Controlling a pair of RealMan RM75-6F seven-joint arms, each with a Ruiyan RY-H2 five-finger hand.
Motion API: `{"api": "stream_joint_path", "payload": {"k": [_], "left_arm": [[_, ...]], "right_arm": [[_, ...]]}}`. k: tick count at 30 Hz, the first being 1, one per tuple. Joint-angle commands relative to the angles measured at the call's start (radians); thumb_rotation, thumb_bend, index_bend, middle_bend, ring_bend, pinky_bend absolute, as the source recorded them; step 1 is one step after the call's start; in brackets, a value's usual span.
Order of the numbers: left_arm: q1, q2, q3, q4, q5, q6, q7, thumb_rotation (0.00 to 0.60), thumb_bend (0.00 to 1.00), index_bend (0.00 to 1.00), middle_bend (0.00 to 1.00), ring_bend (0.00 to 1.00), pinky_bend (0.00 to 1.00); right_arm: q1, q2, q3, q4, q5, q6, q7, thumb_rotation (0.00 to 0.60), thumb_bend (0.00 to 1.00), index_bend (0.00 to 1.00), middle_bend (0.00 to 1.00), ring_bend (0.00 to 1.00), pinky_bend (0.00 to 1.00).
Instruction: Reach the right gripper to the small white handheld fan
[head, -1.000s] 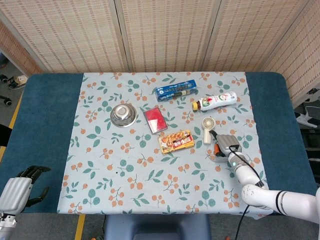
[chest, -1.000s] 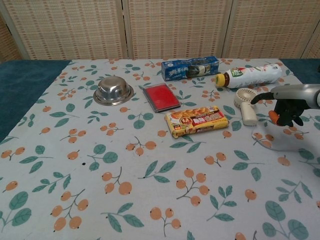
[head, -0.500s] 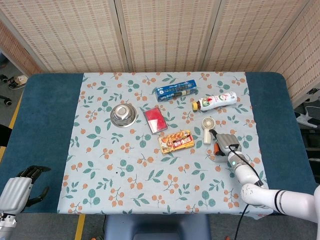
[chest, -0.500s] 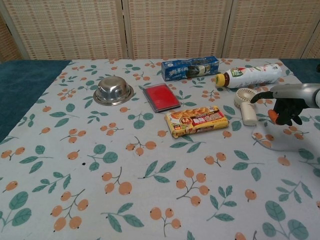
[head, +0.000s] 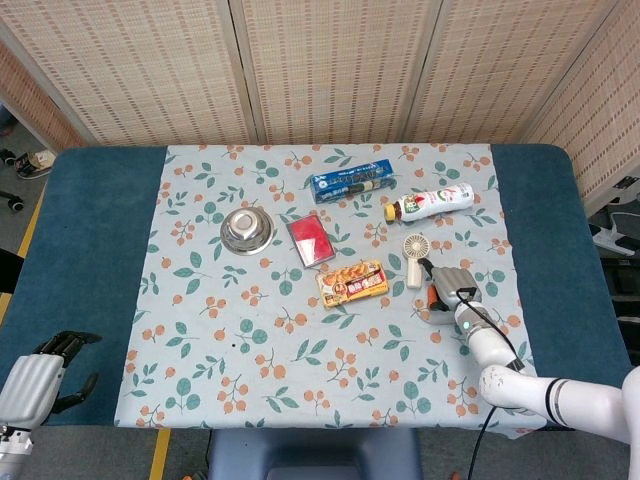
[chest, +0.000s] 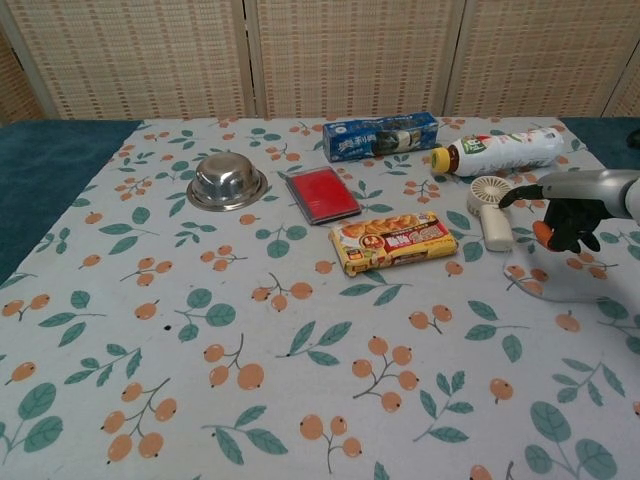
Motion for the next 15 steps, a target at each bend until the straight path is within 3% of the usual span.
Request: {"api": "stream_joint_path", "payload": {"k": [1,15], "left_arm": [[0.0,0.0,0.0,0.0,0.0,0.0,0.0,0.6,0.36,0.29,0.3,0.22,0.38],[0.0,0.0,-0.001,0.0,-0.002,0.0,0.001,0.6,0.36,0.29,0.3,0.22,0.38]], "right_arm": [[0.0,0.0,0.001,-0.004,-0.003,0.003,0.0,0.6,0.71,0.07,0.81,0.65,0.67],[0.001,0.0,0.002,-0.01,-0.003,0.01,-0.002,0.6,0.71,0.07,0.81,0.65,0.67]]}}
